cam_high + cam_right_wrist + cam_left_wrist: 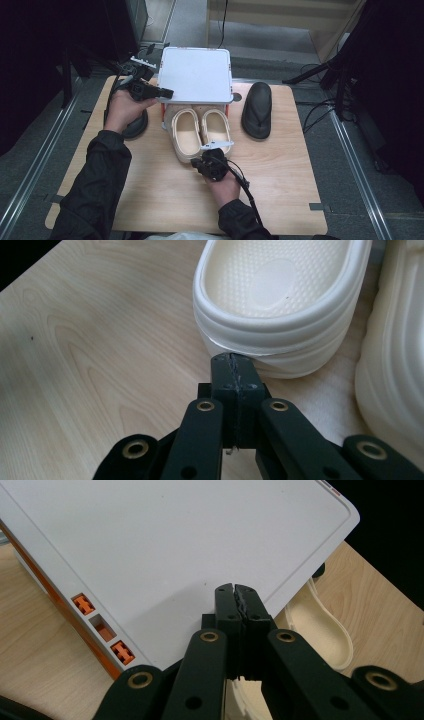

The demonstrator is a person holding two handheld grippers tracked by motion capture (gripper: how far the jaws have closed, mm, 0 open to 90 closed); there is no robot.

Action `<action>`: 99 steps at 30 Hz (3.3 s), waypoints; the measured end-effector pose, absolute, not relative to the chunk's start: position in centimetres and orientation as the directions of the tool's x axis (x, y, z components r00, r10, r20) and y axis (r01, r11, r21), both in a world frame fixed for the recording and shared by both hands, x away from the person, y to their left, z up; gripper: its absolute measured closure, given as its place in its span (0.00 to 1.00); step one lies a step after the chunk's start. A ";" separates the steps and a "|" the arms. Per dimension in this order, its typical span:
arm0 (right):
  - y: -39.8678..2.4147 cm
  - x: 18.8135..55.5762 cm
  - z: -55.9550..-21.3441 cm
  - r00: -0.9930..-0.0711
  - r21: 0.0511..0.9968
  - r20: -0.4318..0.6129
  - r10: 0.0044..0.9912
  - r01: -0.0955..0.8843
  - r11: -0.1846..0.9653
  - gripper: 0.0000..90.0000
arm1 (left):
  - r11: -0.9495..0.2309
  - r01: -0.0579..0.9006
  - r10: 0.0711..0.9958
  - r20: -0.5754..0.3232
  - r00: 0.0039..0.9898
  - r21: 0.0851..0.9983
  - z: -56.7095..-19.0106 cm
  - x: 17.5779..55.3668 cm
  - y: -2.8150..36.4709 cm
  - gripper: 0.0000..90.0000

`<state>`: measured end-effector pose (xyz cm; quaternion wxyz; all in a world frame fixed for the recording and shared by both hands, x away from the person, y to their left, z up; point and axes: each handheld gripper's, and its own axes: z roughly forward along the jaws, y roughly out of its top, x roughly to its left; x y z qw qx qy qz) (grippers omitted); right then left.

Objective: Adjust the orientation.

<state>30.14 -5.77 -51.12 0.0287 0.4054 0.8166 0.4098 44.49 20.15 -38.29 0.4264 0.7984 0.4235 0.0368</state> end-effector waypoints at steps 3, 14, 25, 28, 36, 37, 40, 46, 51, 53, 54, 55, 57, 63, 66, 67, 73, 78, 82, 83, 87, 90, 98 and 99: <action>-5.2 30.7 -50.9 -0.670 0.688 0.270 0.691 0.636 0.348 1.00 | -0.281 0.644 0.705 -0.302 0.641 0.712 -38.3 44.5 20.1 1.00; -3.7 32.8 -50.8 -0.658 0.668 0.271 0.702 0.654 0.355 1.00 | -0.281 0.643 0.707 -0.299 0.641 0.712 -38.3 44.5 20.1 1.00; -2.4 35.7 -50.7 -0.630 0.642 0.293 0.719 0.687 0.340 1.00 | -0.281 0.642 0.708 -0.298 0.640 0.713 -38.3 44.5 20.2 1.00; -1.8 36.0 -51.0 -0.636 0.646 0.266 0.724 0.675 0.356 1.00 | -0.280 0.643 0.707 -0.300 0.640 0.713 -38.3 44.5 20.2 1.00; -0.4 37.9 -50.7 -0.613 0.634 0.268 0.743 0.693 0.343 1.00 | -0.283 0.642 0.715 -0.290 0.637 0.712 -38.2 44.4 20.0 1.00; -0.2 38.1 -50.7 -0.612 0.634 0.265 0.745 0.693 0.343 1.00 | -0.285 0.641 0.715 -0.288 0.637 0.712 -38.2 44.4 20.0 1.00; 0.2 38.8 -50.7 -0.600 0.646 0.245 0.761 0.686 0.333 1.00 | -0.283 0.642 0.714 -0.291 0.637 0.713 -38.2 44.4 20.0 1.00; 0.7 39.8 -50.8 -0.584 0.652 0.249 0.773 0.691 0.312 1.00 | -0.282 0.645 0.710 -0.297 0.639 0.710 -38.2 44.4 20.1 1.00; 0.9 40.0 -50.8 -0.581 0.656 0.249 0.775 0.690 0.307 1.00 | -0.279 0.643 0.710 -0.298 0.638 0.713 -38.3 44.5 20.2 1.00; 0.7 39.4 -50.4 -0.600 0.665 0.258 0.757 0.679 0.311 1.00 | -0.277 0.644 0.708 -0.301 0.638 0.713 -38.3 44.5 20.2 1.00; 0.6 39.3 -50.2 -0.602 0.667 0.266 0.753 0.679 0.307 1.00 | -0.275 0.645 0.707 -0.305 0.638 0.712 -38.3 44.5 20.2 1.00; 0.4 39.0 -50.0 -0.605 0.669 0.272 0.748 0.678 0.304 1.00 | -0.275 0.645 0.708 -0.304 0.637 0.713 -38.3 44.5 20.2 1.00; 0.0 38.4 -49.6 -0.621 0.678 0.273 0.735 0.666 0.311 1.00 | -0.277 0.645 0.709 -0.302 0.638 0.713 -38.3 44.5 20.2 1.00; -1.6 36.6 -48.6 -0.655 0.689 0.284 0.701 0.648 0.325 1.00 | -0.272 0.644 0.707 -0.305 0.638 0.715 -38.4 44.5 20.3 1.00; -2.5 35.7 -48.4 -0.658 0.693 0.314 0.685 0.652 0.309 1.00 | -0.273 0.643 0.705 -0.305 0.640 0.716 -38.4 44.5 20.3 1.00; -2.7 35.3 -48.3 -0.663 0.696 0.303 0.684 0.644 0.317 1.00 | -0.272 0.643 0.706 -0.306 0.639 0.716 -38.4 44.5 20.3 1.00; -5.1 33.7 -48.1 -0.674 0.703 0.265 0.689 0.624 0.340 1.00 | -0.271 0.641 0.706 -0.305 0.640 0.719 -38.4 44.4 20.3 1.00; -6.8 32.7 -48.1 -0.669 0.703 0.257 0.697 0.625 0.340 1.00 | -0.272 0.640 0.707 -0.302 0.640 0.719 -38.4 44.4 20.3 1.00; -8.5 31.7 -48.7 -0.650 0.696 0.272 0.710 0.642 0.321 1.00 | -0.270 0.640 0.707 -0.303 0.639 0.719 -38.4 44.4 20.3 1.00; -8.9 31.5 -48.8 -0.648 0.696 0.275 0.710 0.644 0.318 1.00 | -0.267 0.641 0.707 -0.305 0.638 0.719 -38.4 44.4 20.2 1.00; -10.0 30.9 -49.1 -0.636 0.691 0.279 0.720 0.654 0.310 1.00 | -0.263 0.641 0.706 -0.309 0.637 0.721 -38.5 44.3 20.3 1.00; -10.8 30.5 -49.3 -0.631 0.692 0.266 0.729 0.651 0.312 1.00 | -0.263 0.642 0.707 -0.309 0.637 0.720 -38.5 44.3 20.3 1.00; -13.1 30.0 -50.8 -0.592 0.662 0.266 0.760 0.686 0.303 1.00 | -0.262 0.641 0.706 -0.310 0.637 0.721 -38.5 44.4 20.3 1.00; -13.1 30.0 -50.8 -0.592 0.662 0.266 0.760 0.686 0.303 1.00 | -0.262 0.641 0.706 -0.310 0.637 0.721 -38.5 44.4 20.3 1.00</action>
